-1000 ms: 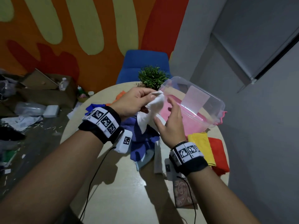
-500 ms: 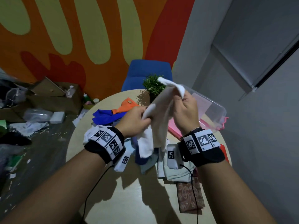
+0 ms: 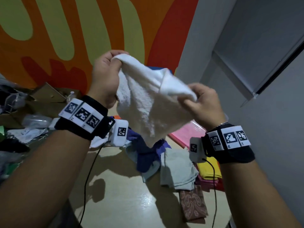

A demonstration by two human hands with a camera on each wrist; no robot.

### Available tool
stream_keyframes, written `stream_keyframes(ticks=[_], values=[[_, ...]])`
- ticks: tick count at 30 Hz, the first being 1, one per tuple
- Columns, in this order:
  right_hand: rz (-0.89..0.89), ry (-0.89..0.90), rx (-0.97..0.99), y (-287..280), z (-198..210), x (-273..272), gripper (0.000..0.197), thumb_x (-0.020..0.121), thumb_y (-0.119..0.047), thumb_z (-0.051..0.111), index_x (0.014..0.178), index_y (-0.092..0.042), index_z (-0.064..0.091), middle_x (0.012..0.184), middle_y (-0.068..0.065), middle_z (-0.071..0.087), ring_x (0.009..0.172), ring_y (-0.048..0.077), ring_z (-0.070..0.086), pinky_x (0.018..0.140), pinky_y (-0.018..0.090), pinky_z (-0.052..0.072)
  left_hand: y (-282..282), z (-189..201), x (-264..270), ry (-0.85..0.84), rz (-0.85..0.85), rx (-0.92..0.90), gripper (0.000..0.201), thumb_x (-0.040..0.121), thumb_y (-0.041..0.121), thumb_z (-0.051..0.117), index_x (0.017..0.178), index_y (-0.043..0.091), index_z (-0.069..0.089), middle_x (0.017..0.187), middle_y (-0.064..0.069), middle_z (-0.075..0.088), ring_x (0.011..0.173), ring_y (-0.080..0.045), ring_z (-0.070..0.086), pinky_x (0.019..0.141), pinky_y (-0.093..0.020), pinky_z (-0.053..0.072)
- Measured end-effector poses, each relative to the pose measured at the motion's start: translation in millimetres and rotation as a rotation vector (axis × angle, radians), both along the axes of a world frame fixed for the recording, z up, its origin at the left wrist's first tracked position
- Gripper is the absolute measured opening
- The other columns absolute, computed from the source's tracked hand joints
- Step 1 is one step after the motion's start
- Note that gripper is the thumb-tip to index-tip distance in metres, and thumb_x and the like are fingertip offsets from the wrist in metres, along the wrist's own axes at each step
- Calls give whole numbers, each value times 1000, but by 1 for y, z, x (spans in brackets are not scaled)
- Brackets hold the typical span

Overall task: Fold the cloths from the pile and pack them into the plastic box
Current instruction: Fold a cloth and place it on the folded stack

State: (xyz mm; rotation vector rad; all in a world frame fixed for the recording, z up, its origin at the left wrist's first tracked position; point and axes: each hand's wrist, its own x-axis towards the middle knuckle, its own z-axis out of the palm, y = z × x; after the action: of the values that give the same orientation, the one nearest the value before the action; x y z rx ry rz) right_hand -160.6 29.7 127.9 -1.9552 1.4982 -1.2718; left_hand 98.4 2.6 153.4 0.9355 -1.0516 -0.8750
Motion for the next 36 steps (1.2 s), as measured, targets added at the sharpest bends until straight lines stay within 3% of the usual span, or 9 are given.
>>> stream_keyframes(ticks=[5,10,12,15,20,22,26,33,36], values=[[20,-284,181,6,-10,14,24,87,5,50,76,-8,67,60,9,59,51,20,51,49,29,41,-13,-18,-1,179,-116,39,29,102,7,48,129,18,53,118,-6,67,100,-18,66,84,-35,57],[251,-582,145,12,11,40,35,95,5,44,91,-13,74,79,8,70,71,22,60,64,33,50,-4,-103,-28,-248,-346,380,95,92,1,65,158,36,6,165,0,16,143,-25,37,111,-47,44],[326,-628,125,13,23,48,33,96,0,43,97,-14,73,89,11,72,78,22,63,67,33,51,1,-128,-45,-340,-490,584,99,90,17,73,158,33,3,162,-5,24,137,-25,42,112,-52,41],[410,-769,72,11,38,54,27,102,-11,43,110,-20,67,103,10,69,87,22,65,69,36,54,26,-148,-78,-661,-874,803,42,92,25,67,125,6,50,126,-20,60,100,-24,61,109,-52,43],[311,-762,104,-3,4,47,46,95,-16,64,136,-30,47,125,13,59,94,26,59,64,30,55,38,-163,-75,-100,-574,614,8,100,15,58,104,9,62,86,-12,64,67,-18,63,62,-38,55],[139,-656,287,-1,-42,45,52,91,-25,70,136,-16,46,108,10,60,83,21,60,61,29,52,28,-144,-73,-178,-510,461,17,104,16,51,113,11,65,95,-8,72,81,-17,71,73,-33,57],[131,-455,562,8,-115,46,73,80,-73,62,126,-16,62,121,6,70,116,26,64,104,53,46,24,-100,-62,-270,-472,302,23,101,20,56,106,2,68,96,-14,73,85,-24,68,81,-46,55],[120,-696,419,14,-87,52,20,93,-6,62,112,-6,69,107,17,73,102,33,70,93,54,55,25,-42,-45,46,-617,300,19,97,5,57,114,8,63,102,-14,72,89,-26,70,78,-40,59],[-9,-674,296,5,-73,40,36,84,7,61,102,-23,68,102,8,73,96,27,69,87,48,58,14,-57,-29,-32,-415,323,20,94,6,64,114,2,67,107,-18,73,93,-30,71,85,-47,57]])
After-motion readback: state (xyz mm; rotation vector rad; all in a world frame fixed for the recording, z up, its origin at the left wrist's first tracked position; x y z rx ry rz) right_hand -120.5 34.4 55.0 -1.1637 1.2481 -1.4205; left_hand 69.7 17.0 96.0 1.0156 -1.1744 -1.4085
